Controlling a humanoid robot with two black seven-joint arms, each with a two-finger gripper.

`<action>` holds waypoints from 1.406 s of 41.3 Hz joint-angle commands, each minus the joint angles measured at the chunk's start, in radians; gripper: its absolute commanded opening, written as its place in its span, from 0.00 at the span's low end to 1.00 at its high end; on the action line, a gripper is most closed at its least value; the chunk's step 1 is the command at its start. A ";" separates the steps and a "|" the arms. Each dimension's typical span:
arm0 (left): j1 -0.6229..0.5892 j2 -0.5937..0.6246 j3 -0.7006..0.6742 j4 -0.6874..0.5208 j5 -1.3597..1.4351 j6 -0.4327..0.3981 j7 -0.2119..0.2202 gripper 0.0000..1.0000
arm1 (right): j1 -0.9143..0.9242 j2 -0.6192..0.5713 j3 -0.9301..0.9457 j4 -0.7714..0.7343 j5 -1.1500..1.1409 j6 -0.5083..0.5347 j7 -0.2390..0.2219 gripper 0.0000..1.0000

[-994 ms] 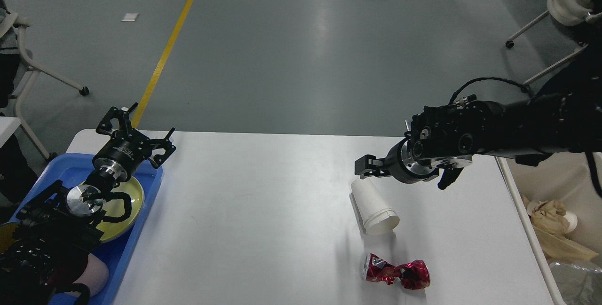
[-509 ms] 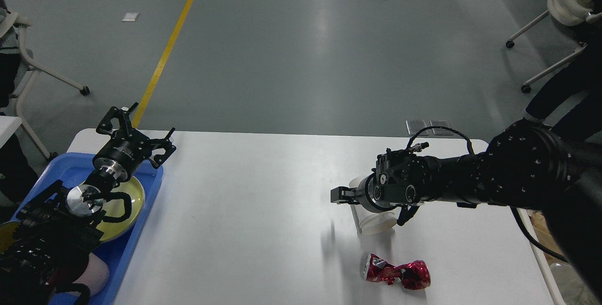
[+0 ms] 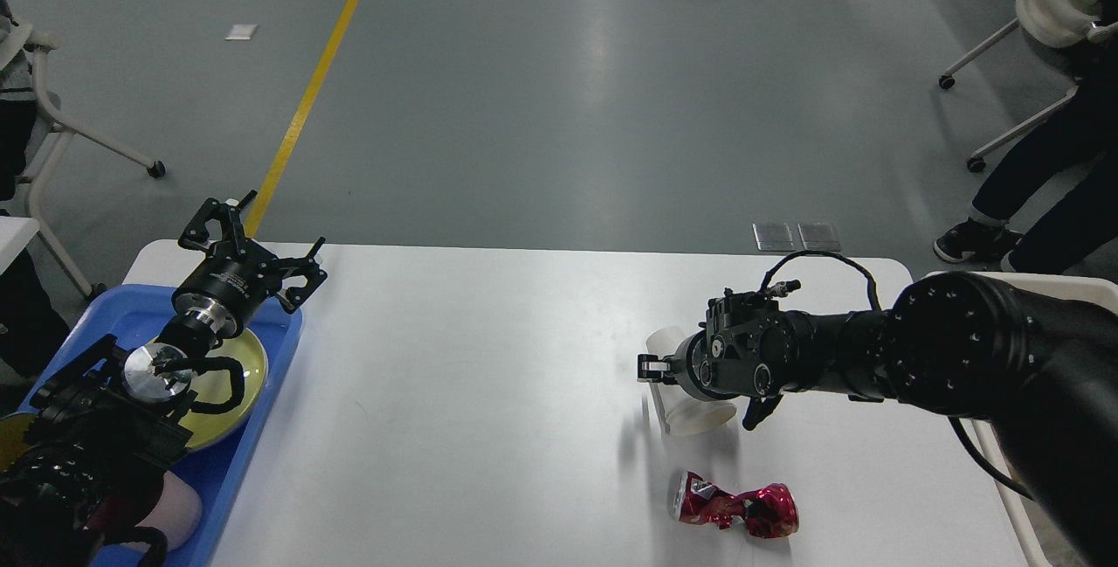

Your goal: Tidy desktop

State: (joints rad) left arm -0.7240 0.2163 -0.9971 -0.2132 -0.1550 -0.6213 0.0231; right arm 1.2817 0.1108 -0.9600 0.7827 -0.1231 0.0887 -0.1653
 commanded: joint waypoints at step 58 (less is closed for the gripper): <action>0.000 0.000 0.000 0.000 0.000 0.000 -0.002 1.00 | 0.211 -0.154 -0.002 0.193 0.083 0.000 -0.013 1.00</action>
State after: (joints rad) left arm -0.7240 0.2163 -0.9971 -0.2132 -0.1547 -0.6213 0.0217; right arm 1.5662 -0.0779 -0.9665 1.0366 -0.0753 0.0895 -0.1767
